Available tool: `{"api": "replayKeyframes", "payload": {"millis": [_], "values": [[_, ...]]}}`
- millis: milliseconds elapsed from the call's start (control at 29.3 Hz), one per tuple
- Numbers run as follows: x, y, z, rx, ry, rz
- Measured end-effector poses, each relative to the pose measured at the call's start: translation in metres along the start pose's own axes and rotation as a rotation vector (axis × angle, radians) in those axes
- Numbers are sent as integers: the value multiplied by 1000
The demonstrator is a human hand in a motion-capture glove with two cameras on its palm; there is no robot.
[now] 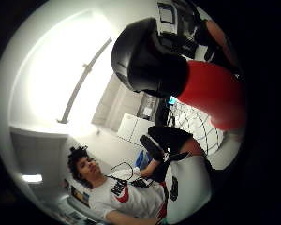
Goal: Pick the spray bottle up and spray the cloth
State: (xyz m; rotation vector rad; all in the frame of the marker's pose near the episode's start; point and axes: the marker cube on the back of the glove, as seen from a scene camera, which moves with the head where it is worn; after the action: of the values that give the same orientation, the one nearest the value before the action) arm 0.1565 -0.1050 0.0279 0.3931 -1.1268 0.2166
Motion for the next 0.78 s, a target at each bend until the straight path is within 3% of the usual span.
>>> {"api": "replayKeyframes", "payload": {"millis": [784], "values": [[-4,2,12,152,180,-75]]}}
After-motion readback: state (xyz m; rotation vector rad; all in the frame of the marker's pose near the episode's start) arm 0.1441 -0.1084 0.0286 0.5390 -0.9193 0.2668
